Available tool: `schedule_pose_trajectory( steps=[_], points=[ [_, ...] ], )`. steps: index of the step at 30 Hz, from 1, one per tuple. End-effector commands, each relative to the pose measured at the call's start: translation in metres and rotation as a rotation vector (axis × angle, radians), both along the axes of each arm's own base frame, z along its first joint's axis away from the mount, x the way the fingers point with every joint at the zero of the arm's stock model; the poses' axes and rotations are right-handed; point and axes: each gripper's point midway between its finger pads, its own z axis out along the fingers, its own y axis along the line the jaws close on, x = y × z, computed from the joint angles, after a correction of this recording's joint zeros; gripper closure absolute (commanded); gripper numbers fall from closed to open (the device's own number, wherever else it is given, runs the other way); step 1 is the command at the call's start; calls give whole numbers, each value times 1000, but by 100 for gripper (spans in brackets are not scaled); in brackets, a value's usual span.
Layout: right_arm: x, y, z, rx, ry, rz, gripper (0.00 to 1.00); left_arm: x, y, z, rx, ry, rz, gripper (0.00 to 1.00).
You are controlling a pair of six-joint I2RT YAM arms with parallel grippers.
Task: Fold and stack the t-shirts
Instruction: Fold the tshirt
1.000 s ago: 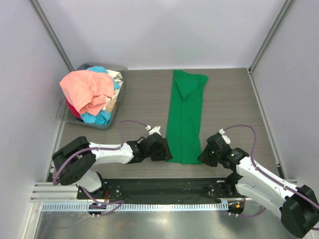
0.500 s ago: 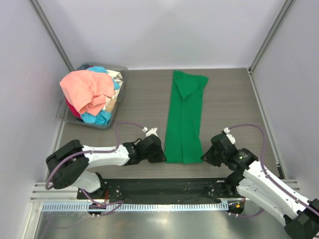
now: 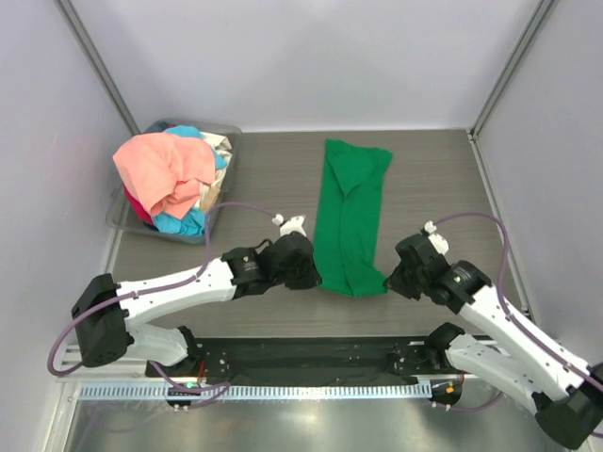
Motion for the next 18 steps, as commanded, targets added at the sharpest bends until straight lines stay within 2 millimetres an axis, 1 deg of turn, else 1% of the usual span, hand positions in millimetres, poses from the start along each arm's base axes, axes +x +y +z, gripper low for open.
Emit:
schedule_pose_trajectory(
  steps=[1,2,3,4,5,6,7,8,9,10,11,12,13,14,15,16,17,18],
  points=[
    [42,6,28,-83,-118,14,99,29,13,7,115,-47,7,100],
    [52,9,27,-111,-117,16,99,35,12,10,115,-50,7,100],
    [63,12,41,-123,-148,29,99,44,8,22,104,-66,8,100],
    [73,10,46,-152,-171,12,99,56,10,17,129,-60,3,100],
    [82,10,52,-167,-190,12,99,63,10,18,136,-57,1,100],
    [95,12,58,-199,-195,24,99,74,5,29,123,-73,-1,100],
    [104,8,61,-233,-208,18,99,86,8,30,125,-71,-4,100],
    [116,5,63,-250,-212,4,99,95,7,24,142,-55,-7,100],
    [129,6,64,-266,-203,3,99,102,6,24,143,-54,-11,100],
    [137,4,63,-289,-198,26,99,114,2,35,125,-76,-10,100],
    [146,7,64,-273,-202,33,99,127,5,24,155,-65,-11,100],
    [158,2,68,-271,-209,18,99,134,6,24,164,-63,-12,100],
    [167,1,57,-287,-181,20,99,147,9,22,170,-61,-2,100],
    [175,1,56,-285,-181,30,99,157,4,32,153,-73,-5,100],
    [184,-4,57,-284,-179,19,99,164,3,18,183,-48,-26,100],
    [191,-5,49,-292,-159,20,99,175,7,17,184,-46,-18,100],
    [196,-5,47,-292,-154,26,99,186,3,26,172,-63,-14,100],
    [203,-5,49,-290,-164,23,99,191,-1,13,176,-34,-39,100]
  ],
)
